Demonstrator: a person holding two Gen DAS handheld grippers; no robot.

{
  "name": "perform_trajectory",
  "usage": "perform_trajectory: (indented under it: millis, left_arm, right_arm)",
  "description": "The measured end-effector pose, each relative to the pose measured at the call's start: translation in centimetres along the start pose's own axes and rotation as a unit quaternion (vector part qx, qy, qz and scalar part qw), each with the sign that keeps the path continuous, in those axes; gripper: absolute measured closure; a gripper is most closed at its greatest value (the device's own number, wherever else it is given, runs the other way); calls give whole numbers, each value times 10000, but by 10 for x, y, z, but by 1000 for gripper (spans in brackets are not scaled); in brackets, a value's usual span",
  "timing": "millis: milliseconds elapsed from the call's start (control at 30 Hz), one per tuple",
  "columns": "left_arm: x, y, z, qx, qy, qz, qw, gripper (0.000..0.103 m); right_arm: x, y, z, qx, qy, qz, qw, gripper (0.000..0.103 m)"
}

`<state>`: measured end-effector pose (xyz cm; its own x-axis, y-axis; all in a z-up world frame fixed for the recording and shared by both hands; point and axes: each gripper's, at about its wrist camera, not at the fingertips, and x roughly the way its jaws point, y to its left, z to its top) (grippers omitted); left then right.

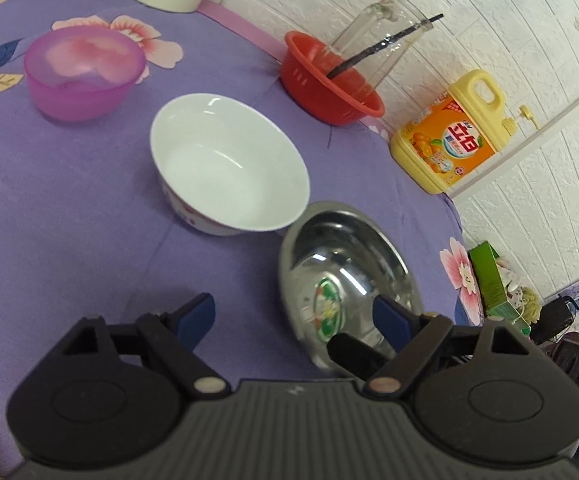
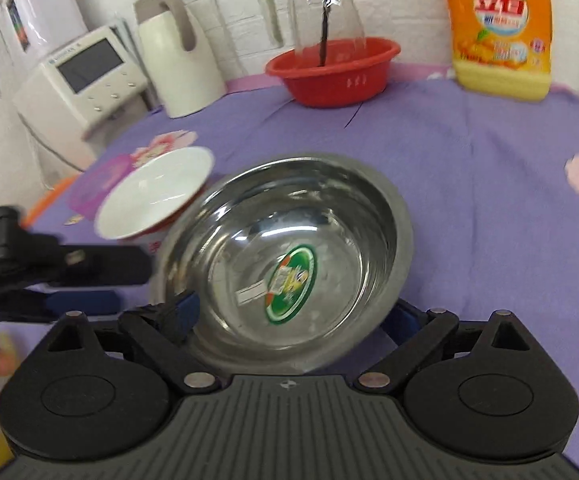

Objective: Organize plates and bowls
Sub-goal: 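Carry the steel bowl onto the plate stack and open the right tool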

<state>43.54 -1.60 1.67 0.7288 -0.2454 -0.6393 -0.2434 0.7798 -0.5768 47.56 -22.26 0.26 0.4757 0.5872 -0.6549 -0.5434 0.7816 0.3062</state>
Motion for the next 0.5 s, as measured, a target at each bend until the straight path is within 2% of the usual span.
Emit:
perform_trajectory:
  millis: [133, 200, 233, 367, 467, 500]
  left_arm:
    - [7, -6, -5, 35, 57, -12, 10000, 17]
    - [11, -6, -8, 87, 81, 3, 9999, 21]
    - [13, -5, -8, 80, 61, 27, 9999, 27]
    - [19, 0, -8, 8, -17, 81, 10000, 35]
    - [22, -1, -9, 130, -110, 88, 9998, 43]
    - [24, -3, -9, 188, -65, 62, 9998, 55]
  right_arm:
    - [-9, 1, 5, -62, -393, -1068, 9935, 0]
    - [-1, 6, 7, -273, -381, -1470, 9880, 0]
    - [4, 9, 7, -354, -391, -1542, 9866, 0]
    - [24, 11, 6, -337, -394, -1578, 9861, 0]
    - [34, 15, 4, -418, -431, -1580, 9856, 0]
    - [30, 13, 3, -458, -467, -1574, 9854, 0]
